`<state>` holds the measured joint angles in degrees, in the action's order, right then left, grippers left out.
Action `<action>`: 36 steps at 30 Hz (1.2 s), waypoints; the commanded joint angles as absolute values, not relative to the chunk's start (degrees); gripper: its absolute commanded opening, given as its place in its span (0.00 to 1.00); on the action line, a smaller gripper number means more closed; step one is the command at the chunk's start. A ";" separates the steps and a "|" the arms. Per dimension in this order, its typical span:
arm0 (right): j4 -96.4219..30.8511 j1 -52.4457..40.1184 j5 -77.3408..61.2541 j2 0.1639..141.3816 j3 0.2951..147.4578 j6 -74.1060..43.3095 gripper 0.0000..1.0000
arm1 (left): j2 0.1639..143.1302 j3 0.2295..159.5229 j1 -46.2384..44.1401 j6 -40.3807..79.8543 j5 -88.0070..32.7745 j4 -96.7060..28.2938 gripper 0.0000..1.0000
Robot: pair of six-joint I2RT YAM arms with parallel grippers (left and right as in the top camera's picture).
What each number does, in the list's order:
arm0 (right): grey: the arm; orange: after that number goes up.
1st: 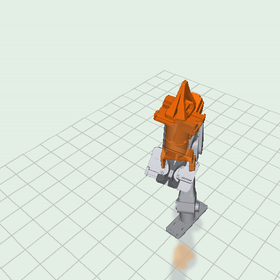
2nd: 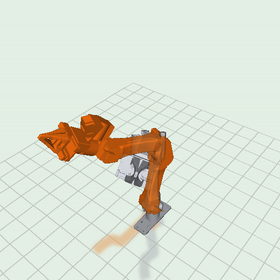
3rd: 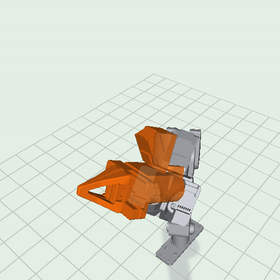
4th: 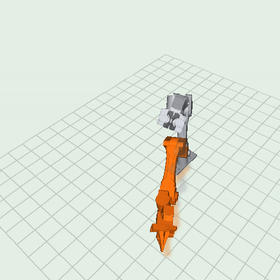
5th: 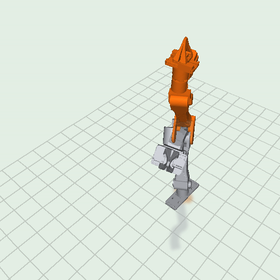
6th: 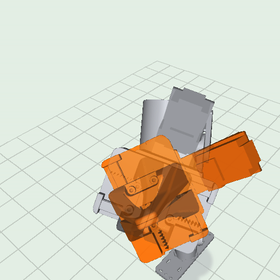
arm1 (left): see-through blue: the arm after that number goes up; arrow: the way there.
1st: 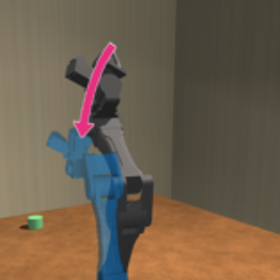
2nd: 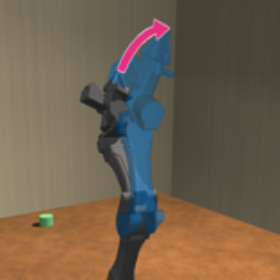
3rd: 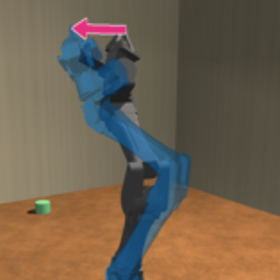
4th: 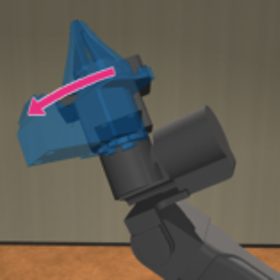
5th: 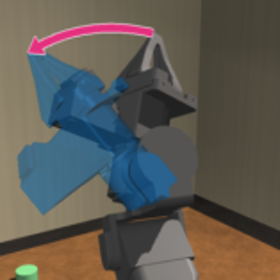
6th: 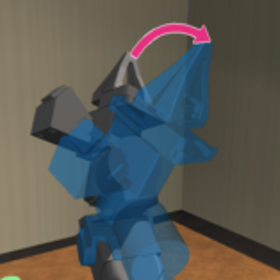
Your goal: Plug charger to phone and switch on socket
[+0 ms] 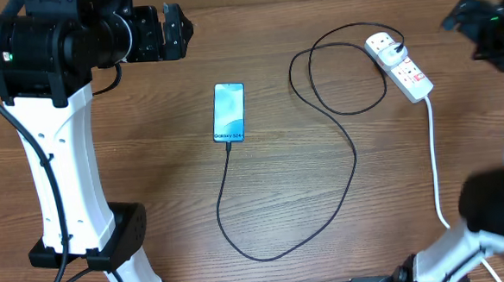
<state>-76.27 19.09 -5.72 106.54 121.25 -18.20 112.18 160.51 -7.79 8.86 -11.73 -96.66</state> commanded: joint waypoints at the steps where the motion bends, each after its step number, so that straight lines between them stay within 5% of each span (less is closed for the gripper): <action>1: -79.48 17.87 -5.63 100.20 121.93 -18.46 1.00 | 112.49 160.33 -7.90 8.82 -11.42 -96.79 1.00; 15: -92.09 4.67 1.69 81.97 117.86 -19.25 1.00 | 112.49 160.33 -7.90 8.82 -11.42 -96.79 1.00; 28: -79.85 1.87 1.87 54.00 84.84 -19.31 1.00 | 112.49 160.33 -7.90 8.82 -11.42 -96.79 1.00; 36: -85.76 1.87 -0.25 48.29 78.81 -19.31 1.00 | 112.49 160.33 -7.90 8.84 -11.42 -96.79 1.00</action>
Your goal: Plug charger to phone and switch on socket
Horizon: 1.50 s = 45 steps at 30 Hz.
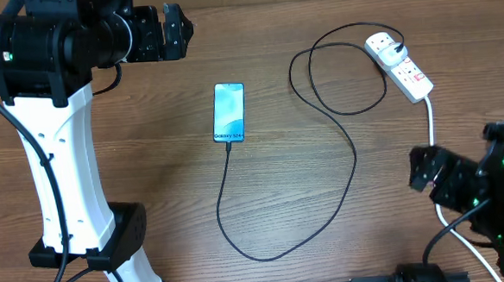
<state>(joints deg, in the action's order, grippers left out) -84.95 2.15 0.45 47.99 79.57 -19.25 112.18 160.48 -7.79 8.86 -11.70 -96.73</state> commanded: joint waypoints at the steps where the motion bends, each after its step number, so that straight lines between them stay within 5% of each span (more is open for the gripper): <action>1: -86.48 1.87 -0.27 48.34 78.81 -19.31 1.00 | 112.49 160.33 -7.90 8.82 -11.42 -96.79 1.00; 26: -85.82 1.87 -0.08 47.81 77.38 -19.05 1.00 | 112.49 160.33 -7.90 8.82 -11.42 -96.79 1.00; 45: -44.80 -3.53 -3.16 17.21 36.86 -10.55 1.00 | 112.46 160.33 -7.90 8.82 -11.44 -96.79 1.00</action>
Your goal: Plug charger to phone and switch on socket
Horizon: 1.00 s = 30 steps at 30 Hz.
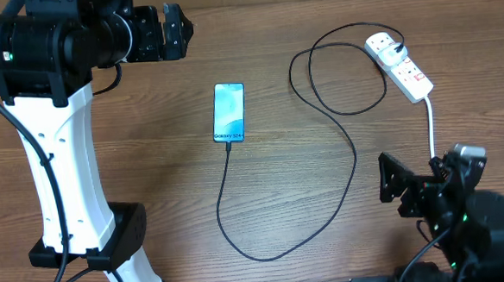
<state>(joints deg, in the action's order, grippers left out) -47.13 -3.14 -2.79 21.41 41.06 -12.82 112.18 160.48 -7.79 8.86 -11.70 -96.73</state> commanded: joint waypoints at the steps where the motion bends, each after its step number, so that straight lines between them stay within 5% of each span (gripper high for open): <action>1: -43.29 -3.57 -3.20 15.64 35.03 -10.02 1.00 | 112.49 160.33 -7.90 8.84 -11.42 -96.79 1.00; 19: -10.11 -3.57 -6.59 1.13 5.19 -8.47 1.00 | 112.46 160.33 -7.90 8.84 -11.42 -96.79 1.00; 30: -1.63 -3.57 -7.60 0.12 0.45 -5.67 1.00 | 112.49 160.33 -7.90 8.84 -11.42 -96.79 1.00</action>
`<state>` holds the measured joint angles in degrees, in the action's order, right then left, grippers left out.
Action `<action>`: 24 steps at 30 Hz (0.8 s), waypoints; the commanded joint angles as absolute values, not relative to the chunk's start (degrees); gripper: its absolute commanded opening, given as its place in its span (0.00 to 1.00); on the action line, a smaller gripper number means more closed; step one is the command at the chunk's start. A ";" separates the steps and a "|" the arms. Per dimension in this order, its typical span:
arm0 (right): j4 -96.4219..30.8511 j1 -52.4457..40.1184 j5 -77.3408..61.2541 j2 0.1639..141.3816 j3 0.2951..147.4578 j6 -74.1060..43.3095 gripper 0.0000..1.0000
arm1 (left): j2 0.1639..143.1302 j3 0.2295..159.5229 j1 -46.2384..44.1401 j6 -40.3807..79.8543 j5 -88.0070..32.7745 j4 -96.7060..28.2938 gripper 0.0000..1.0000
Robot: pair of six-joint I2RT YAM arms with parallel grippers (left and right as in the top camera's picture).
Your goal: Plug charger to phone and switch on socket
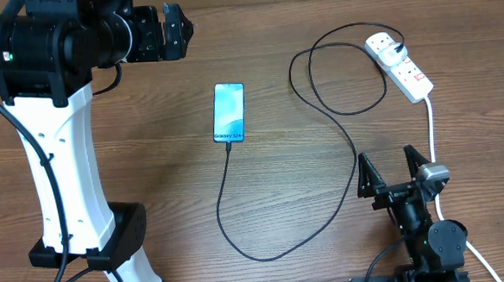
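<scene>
The phone lies face up mid-table with its screen lit. A black charger cable runs from the phone's near end, loops across the table and ends at a black plug seated in the white socket strip at the far right. The state of the strip's switches is too small to tell. My right gripper is open and empty near the front edge, well short of the strip. My left gripper hangs open at the far left, away from the phone.
The strip's white cord runs toward the front edge, passing right beside my right arm's base. My left arm's white column stands at the left side of the wooden table.
My right arm has drawn back further to the front edge and folded up, its open fingers now pointing toward the far side. Phone, cable, strip and left arm are unchanged.
My right gripper was first up at the far right beside the socket strip. It then appeared low at the right edge, then nearer the front, and now sits folded by its base. The phone stayed lit with the cable plugged in throughout.
</scene>
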<state>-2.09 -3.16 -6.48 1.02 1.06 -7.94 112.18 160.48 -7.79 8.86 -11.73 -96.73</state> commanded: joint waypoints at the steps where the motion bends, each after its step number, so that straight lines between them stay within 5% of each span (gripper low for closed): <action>1: -1.91 -3.57 -7.64 0.12 0.45 -5.23 1.00 | 112.49 160.33 -7.90 8.84 -11.42 -96.79 1.00; 24: -4.84 -3.42 -3.27 0.12 0.49 1.61 1.00 | 112.49 160.33 -7.90 8.84 -11.42 -96.79 1.00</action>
<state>-4.82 -3.14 -4.82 0.78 1.06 0.12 112.18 160.48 -7.79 8.86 -11.70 -96.73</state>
